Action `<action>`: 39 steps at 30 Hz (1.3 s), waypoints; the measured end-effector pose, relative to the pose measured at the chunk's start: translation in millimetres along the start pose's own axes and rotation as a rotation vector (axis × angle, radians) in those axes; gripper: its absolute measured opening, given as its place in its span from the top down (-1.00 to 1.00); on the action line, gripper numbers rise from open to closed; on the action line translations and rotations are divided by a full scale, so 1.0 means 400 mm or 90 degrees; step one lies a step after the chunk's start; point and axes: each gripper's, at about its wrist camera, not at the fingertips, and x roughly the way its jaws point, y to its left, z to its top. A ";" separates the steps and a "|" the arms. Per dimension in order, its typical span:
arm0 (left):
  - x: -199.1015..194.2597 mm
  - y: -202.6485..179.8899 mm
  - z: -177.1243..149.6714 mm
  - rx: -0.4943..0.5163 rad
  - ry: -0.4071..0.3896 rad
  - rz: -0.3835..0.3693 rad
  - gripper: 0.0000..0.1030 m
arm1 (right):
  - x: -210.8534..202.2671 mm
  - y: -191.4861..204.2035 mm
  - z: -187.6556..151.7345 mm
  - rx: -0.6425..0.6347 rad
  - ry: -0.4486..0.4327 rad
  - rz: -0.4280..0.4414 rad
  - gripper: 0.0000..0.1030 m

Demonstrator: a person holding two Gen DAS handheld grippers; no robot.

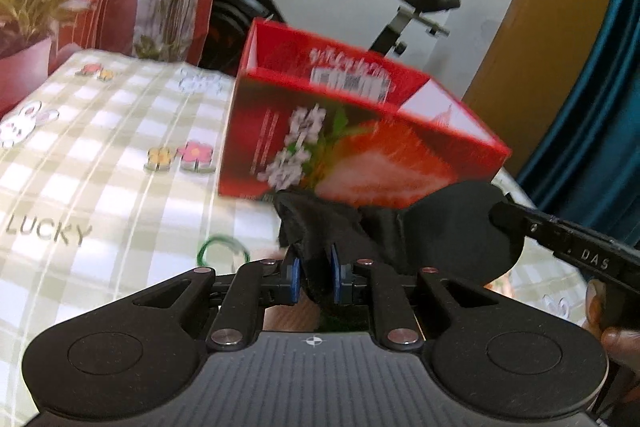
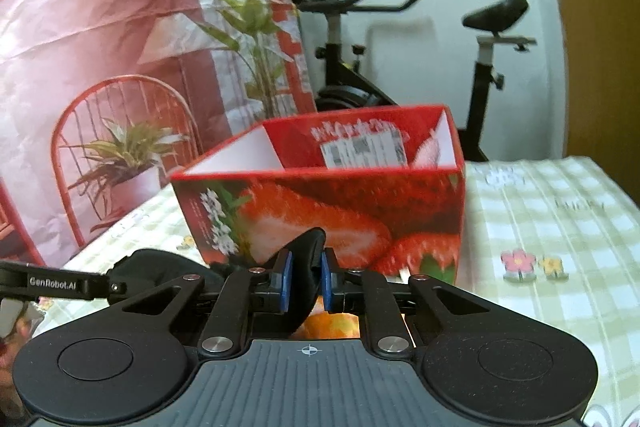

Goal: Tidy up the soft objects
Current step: 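Carry the black eye mask with both grippers over the red box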

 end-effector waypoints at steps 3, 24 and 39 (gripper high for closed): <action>-0.028 -0.010 0.047 0.011 -0.041 -0.009 0.72 | -0.015 0.011 0.041 -0.029 -0.026 0.010 0.75; 0.140 -0.141 0.383 0.139 -0.129 0.033 0.73 | 0.167 -0.065 0.346 -0.100 -0.093 -0.051 0.75; 0.323 -0.104 0.319 0.145 0.058 0.043 0.73 | 0.347 -0.088 0.220 -0.057 0.087 -0.060 0.75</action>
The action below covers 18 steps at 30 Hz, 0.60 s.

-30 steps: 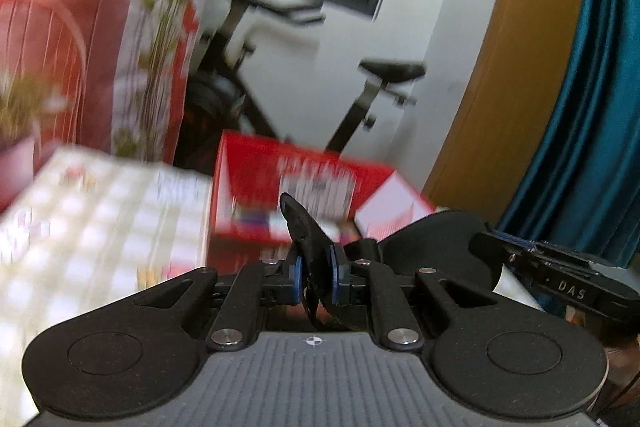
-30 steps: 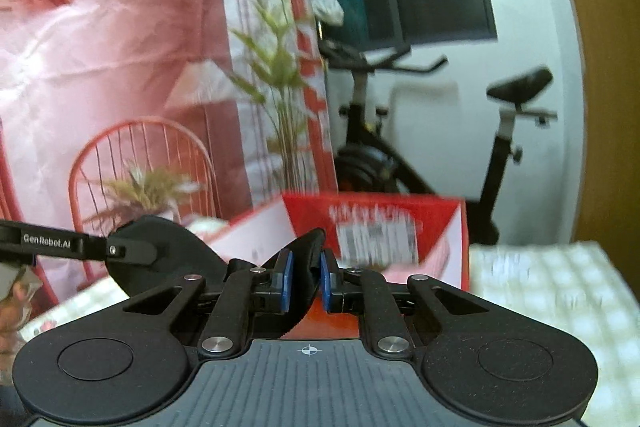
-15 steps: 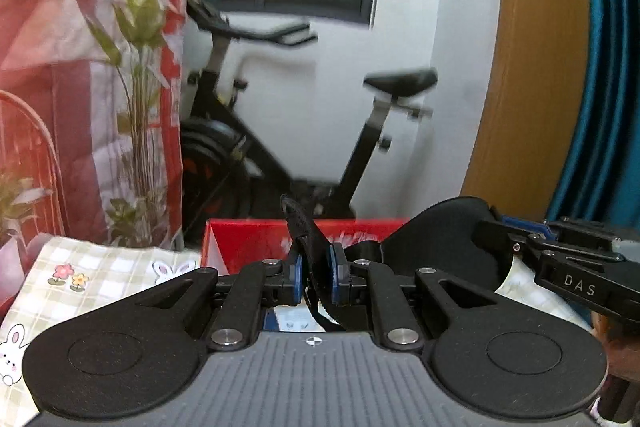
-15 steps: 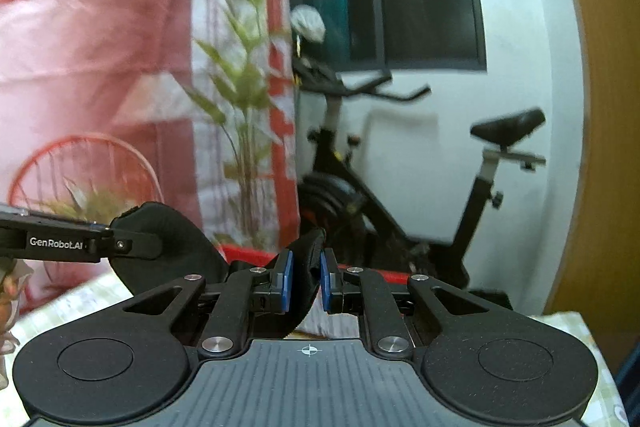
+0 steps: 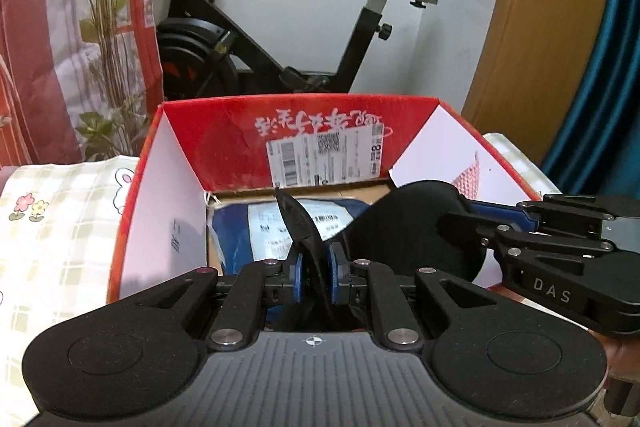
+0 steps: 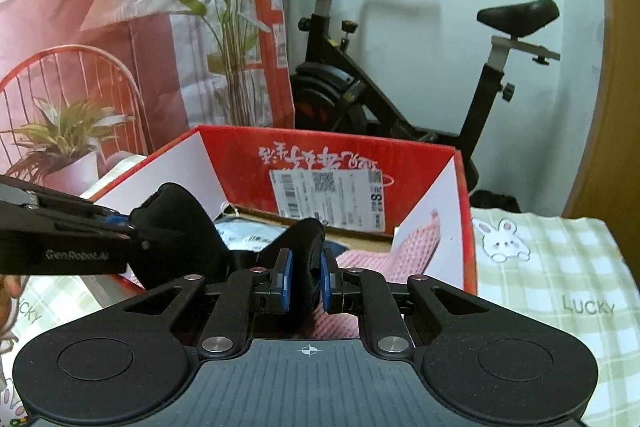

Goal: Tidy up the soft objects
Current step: 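Carry the black eye mask with both grippers over the red box, then lower the black eye mask into the box and open both grippers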

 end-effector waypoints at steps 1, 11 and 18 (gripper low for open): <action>0.000 -0.003 -0.002 -0.001 0.001 0.001 0.73 | 0.002 0.002 -0.002 0.000 0.002 0.001 0.75; -0.046 0.025 -0.003 0.010 -0.030 0.013 0.03 | -0.050 -0.006 -0.010 -0.030 -0.024 -0.038 0.36; -0.145 0.038 -0.029 0.024 -0.056 -0.004 0.01 | -0.145 0.001 -0.020 -0.039 -0.062 -0.026 -0.01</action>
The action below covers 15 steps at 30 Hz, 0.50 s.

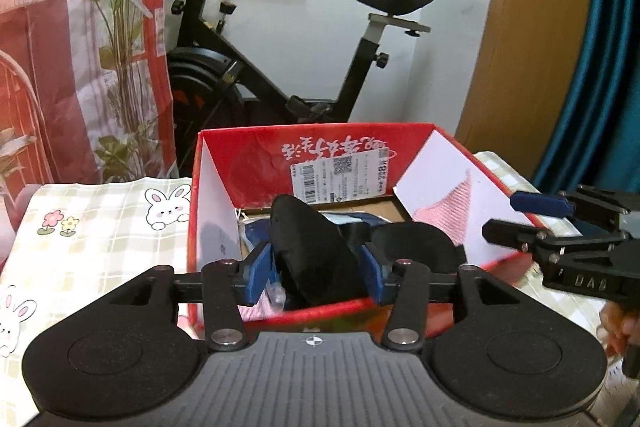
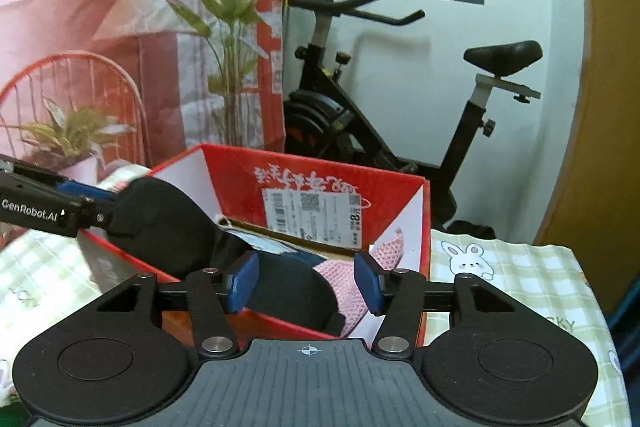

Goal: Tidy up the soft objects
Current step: 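Lower the black eye mask into the box and open both grippers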

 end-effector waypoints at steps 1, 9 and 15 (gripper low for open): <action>-0.011 0.000 -0.003 0.004 -0.001 0.000 0.01 | -0.013 0.001 -0.002 0.005 -0.007 0.004 -0.02; -0.091 0.011 -0.047 -0.023 -0.015 0.008 0.01 | -0.082 0.037 -0.067 0.037 -0.006 0.040 -0.02; -0.130 -0.003 -0.114 -0.049 -0.008 -0.015 0.01 | -0.114 0.099 -0.158 0.039 0.020 0.057 -0.02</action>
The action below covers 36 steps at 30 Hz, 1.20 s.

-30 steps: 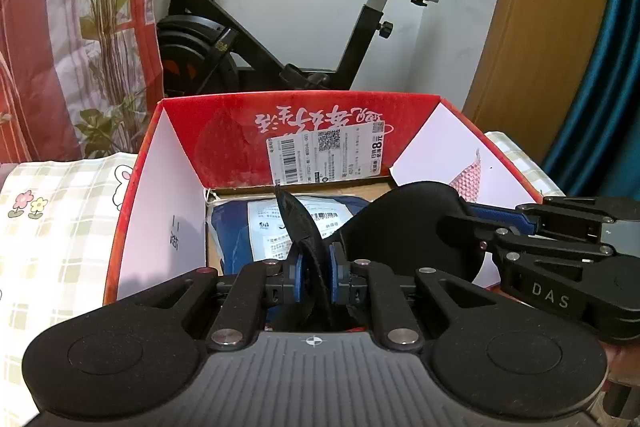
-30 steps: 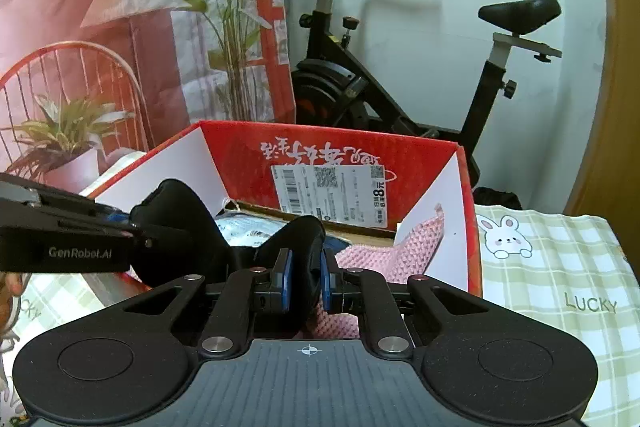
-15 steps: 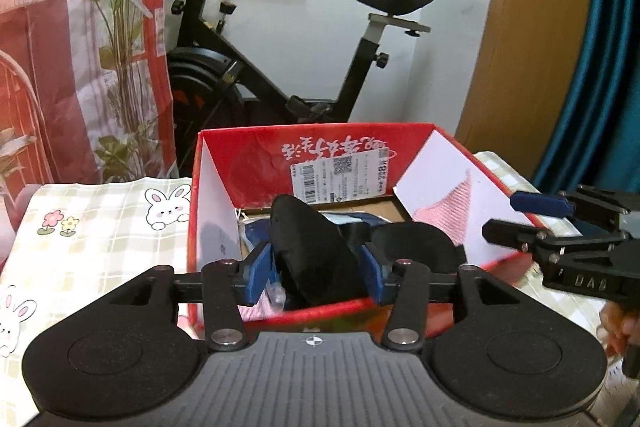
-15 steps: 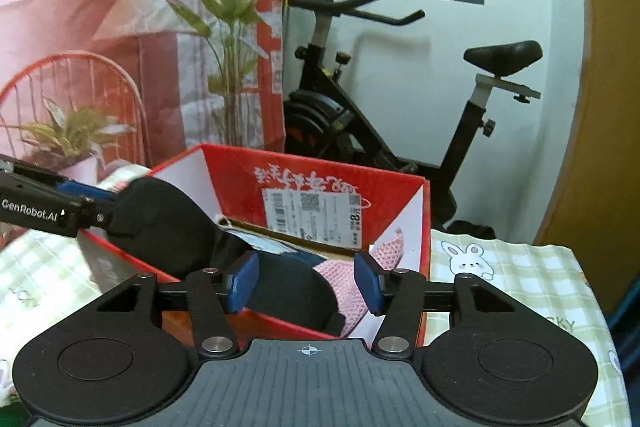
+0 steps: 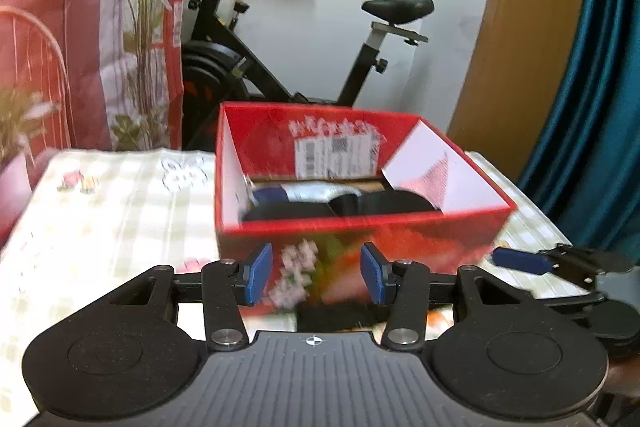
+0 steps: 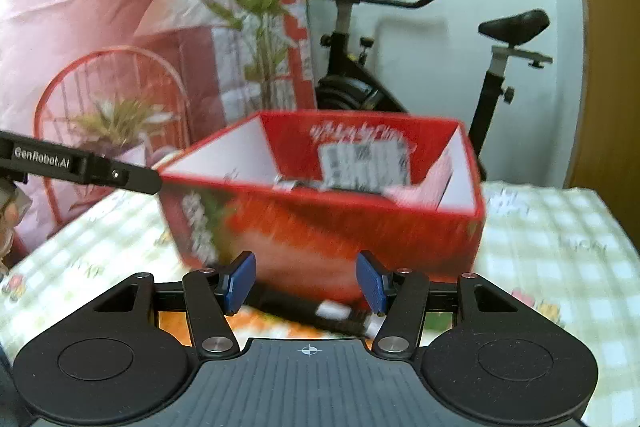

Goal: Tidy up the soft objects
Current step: 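Lower the black eye mask into the box and open both grippers, then move both grippers back down to the pile beside the box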

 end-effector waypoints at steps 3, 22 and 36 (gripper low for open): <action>-0.005 -0.014 -0.052 -0.008 0.019 -0.010 0.01 | -0.007 0.024 -0.045 -0.006 0.021 0.006 -0.02; -0.038 0.032 -0.239 -0.128 0.061 0.004 0.04 | 0.005 0.018 -0.157 0.027 0.069 -0.006 -0.06; -0.021 0.052 -0.265 -0.171 0.083 0.007 0.04 | 0.011 0.013 -0.163 0.035 0.068 -0.003 -0.09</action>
